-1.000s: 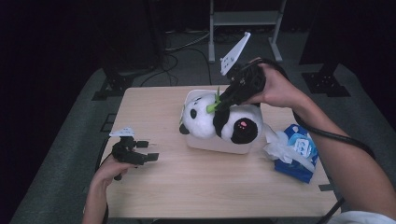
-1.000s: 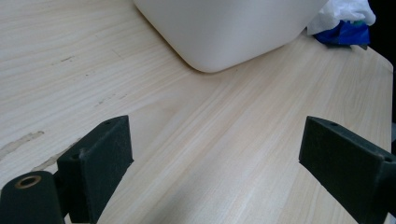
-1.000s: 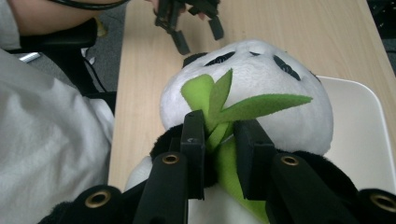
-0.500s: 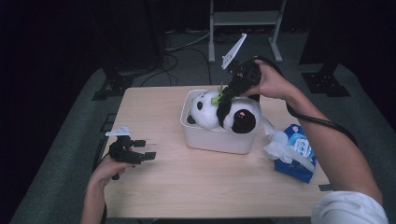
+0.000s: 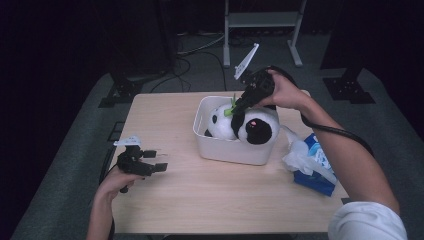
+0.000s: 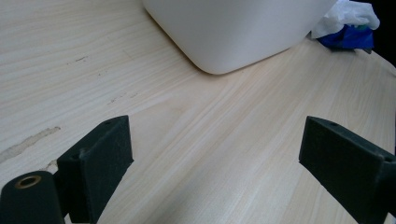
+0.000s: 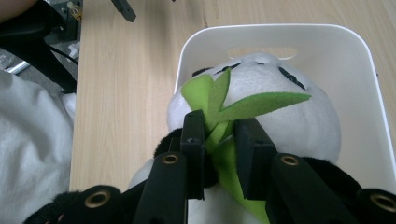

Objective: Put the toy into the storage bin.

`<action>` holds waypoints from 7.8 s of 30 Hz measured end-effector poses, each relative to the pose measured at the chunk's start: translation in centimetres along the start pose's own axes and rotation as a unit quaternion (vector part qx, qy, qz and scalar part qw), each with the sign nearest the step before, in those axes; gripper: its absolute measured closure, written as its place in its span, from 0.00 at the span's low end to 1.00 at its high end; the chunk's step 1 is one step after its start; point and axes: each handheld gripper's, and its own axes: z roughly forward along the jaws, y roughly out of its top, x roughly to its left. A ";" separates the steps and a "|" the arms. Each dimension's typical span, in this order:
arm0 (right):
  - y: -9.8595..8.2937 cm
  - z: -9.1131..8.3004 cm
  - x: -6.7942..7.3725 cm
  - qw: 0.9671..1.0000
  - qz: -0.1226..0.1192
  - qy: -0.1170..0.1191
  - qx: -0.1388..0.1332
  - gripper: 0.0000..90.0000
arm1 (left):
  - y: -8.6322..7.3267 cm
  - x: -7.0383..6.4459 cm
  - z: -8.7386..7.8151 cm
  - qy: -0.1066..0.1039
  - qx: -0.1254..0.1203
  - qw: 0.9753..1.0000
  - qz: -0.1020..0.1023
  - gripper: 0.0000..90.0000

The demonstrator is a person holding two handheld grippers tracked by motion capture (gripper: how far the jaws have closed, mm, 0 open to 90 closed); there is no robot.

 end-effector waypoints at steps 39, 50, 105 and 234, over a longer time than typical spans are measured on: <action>0.6 0.5 -0.7 1.000 -0.007 -0.014 0.000 0.82 | 0.0 0.0 0.0 -0.001 0.001 1.000 -0.002 0.09; -1.1 4.3 -0.6 1.000 0.003 0.018 0.017 0.82 | 0.1 -0.3 0.1 -0.001 0.003 1.000 0.005 0.09; -6.5 2.3 2.6 0.996 0.063 0.035 -0.060 0.62 | 0.2 -1.2 -0.1 0.004 0.006 1.000 0.019 0.09; -27.1 3.0 8.6 0.957 0.238 -0.015 -0.168 0.53 | 0.3 -1.5 0.5 0.000 0.016 0.999 0.029 0.09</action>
